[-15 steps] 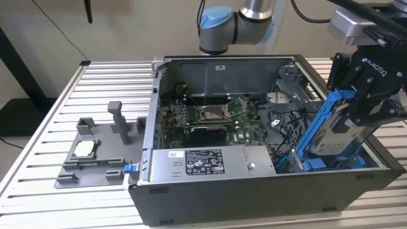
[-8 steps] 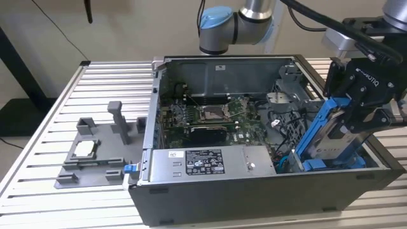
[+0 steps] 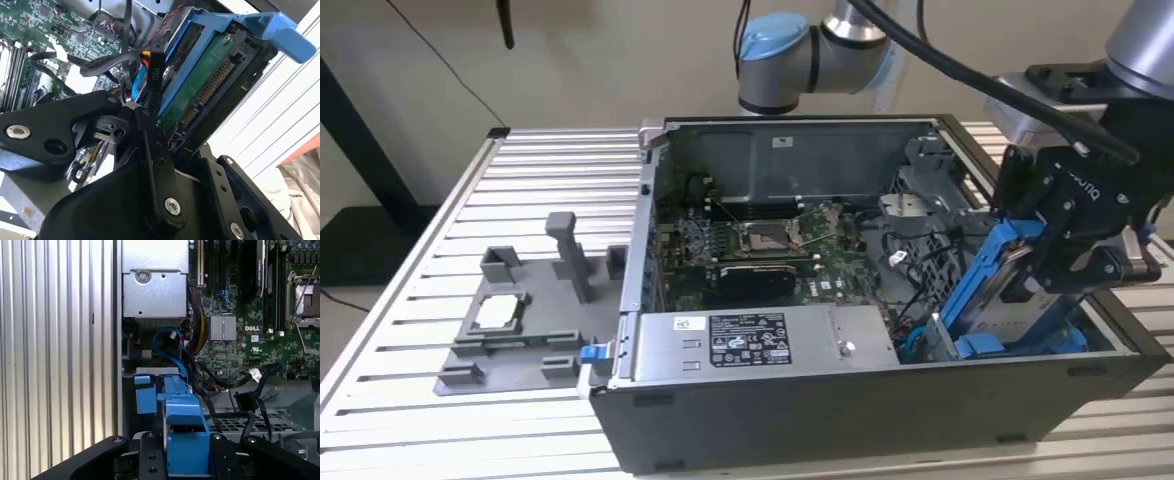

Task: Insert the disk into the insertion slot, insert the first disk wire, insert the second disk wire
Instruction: 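Insert the disk into the insertion slot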

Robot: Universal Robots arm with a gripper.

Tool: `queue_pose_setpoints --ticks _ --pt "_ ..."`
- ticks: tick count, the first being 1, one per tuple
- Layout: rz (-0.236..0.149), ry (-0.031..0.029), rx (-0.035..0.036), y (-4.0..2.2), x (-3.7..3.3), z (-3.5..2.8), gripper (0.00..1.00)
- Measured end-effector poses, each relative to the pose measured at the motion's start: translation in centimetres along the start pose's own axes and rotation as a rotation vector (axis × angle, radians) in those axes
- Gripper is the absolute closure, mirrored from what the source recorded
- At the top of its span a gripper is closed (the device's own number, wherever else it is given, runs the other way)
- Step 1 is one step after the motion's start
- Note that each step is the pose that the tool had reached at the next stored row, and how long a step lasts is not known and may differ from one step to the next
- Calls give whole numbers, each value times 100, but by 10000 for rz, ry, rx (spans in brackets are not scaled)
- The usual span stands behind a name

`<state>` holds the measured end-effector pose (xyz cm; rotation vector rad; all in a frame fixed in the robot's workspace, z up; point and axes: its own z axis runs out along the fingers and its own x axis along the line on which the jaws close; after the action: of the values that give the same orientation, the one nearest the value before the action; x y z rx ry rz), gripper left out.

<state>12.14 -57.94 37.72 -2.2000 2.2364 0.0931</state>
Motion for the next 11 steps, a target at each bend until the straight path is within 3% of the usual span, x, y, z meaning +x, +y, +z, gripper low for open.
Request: queue_pose_setpoints --ticks 6,11 --pt "-2 -1 0 -5 4 104 68" --pt "2 1 -16 -4 5 115 66"
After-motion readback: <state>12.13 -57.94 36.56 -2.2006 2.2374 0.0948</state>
